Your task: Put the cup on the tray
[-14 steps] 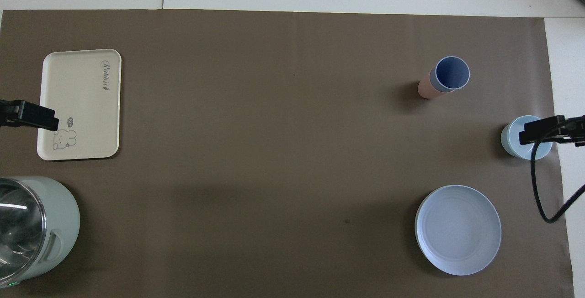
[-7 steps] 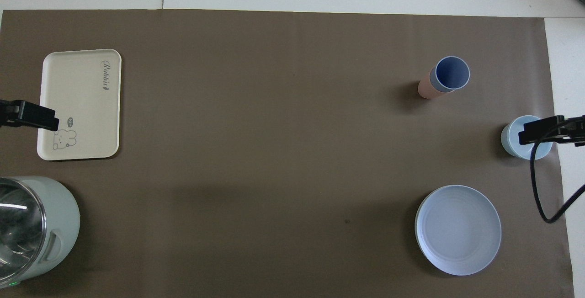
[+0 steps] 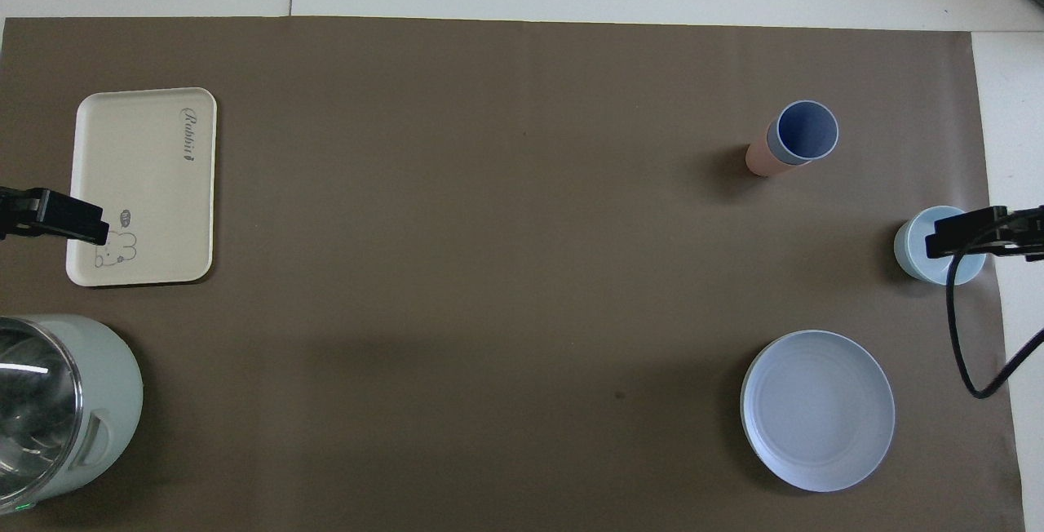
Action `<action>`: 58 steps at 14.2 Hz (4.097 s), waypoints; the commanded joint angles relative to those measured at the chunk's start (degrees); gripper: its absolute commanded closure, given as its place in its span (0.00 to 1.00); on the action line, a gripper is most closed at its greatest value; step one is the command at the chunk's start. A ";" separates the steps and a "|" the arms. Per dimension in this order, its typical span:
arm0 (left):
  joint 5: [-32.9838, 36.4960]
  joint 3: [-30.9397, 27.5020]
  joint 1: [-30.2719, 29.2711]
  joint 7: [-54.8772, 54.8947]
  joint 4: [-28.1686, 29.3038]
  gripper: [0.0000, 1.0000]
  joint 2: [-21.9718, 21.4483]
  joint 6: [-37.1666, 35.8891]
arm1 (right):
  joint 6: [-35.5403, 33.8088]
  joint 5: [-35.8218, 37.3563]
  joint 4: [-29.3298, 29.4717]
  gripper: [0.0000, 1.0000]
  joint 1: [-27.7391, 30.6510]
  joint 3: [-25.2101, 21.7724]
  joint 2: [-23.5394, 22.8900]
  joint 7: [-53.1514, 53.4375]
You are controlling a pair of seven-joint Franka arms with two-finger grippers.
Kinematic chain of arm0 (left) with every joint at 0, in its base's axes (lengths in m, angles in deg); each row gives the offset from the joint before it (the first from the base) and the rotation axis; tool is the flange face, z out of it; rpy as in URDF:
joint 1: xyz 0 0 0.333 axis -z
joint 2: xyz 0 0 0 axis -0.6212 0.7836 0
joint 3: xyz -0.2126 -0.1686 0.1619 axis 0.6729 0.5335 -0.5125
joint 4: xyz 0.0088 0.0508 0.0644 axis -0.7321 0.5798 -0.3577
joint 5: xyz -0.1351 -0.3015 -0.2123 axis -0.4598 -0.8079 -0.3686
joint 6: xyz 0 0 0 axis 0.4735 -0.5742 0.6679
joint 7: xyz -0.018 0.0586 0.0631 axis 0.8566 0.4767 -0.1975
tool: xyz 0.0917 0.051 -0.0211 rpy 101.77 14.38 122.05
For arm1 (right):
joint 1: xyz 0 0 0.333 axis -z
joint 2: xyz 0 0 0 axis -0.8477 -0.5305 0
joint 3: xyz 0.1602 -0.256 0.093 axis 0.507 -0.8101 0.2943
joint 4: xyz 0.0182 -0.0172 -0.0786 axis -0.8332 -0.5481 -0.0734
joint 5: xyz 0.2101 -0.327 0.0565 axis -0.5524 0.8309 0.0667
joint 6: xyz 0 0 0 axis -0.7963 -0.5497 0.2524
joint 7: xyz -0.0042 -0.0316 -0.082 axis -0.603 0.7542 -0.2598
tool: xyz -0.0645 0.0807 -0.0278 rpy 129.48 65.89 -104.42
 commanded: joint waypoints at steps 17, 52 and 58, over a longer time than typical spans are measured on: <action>-0.36 -0.14 0.14 -2.94 1.60 0.00 -1.71 -0.08 | 1.27 0.77 -1.48 0.00 0.11 0.00 1.32 0.20; -0.36 -0.14 0.06 -3.03 2.30 0.00 -2.06 -0.17 | 30.18 -68.99 -9.66 0.00 19.27 0.09 -30.75 -113.61; -0.36 -0.14 0.14 -3.12 2.65 0.00 -2.15 -0.08 | 30.09 -78.68 -10.09 0.00 17.42 0.27 -33.40 -115.81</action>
